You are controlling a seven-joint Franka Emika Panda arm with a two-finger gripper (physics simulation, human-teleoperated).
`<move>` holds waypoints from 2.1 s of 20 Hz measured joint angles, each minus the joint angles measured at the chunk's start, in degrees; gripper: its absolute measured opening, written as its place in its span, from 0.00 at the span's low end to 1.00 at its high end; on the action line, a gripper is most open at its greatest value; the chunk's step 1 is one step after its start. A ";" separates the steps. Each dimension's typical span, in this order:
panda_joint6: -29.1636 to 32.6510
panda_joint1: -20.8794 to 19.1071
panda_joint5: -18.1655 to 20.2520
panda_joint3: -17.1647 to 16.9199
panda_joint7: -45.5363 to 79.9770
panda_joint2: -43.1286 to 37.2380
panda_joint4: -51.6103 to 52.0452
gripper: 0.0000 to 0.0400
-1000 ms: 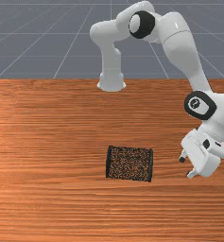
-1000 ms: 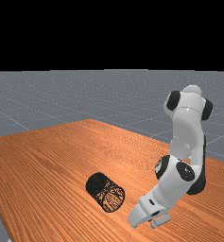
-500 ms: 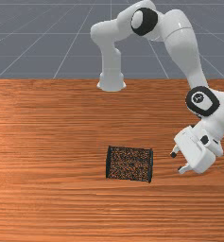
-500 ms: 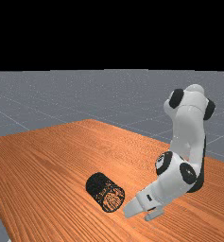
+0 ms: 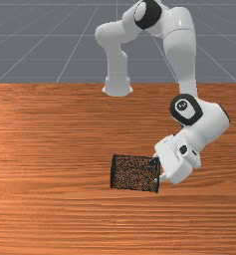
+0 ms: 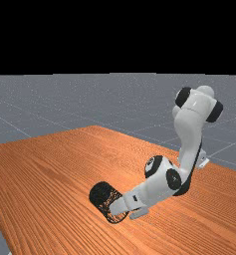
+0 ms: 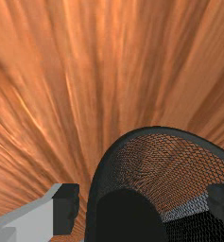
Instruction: Rotate the holder till the hole upward
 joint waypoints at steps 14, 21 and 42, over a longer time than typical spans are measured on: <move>3.31 -0.89 -0.31 -0.08 0.59 1.46 -1.06 0.39; 5.57 -1.22 -0.68 -0.33 -0.26 -0.40 -2.86 0.19; 8.57 -26.47 48.54 24.58 -45.48 -33.85 -32.00 0.08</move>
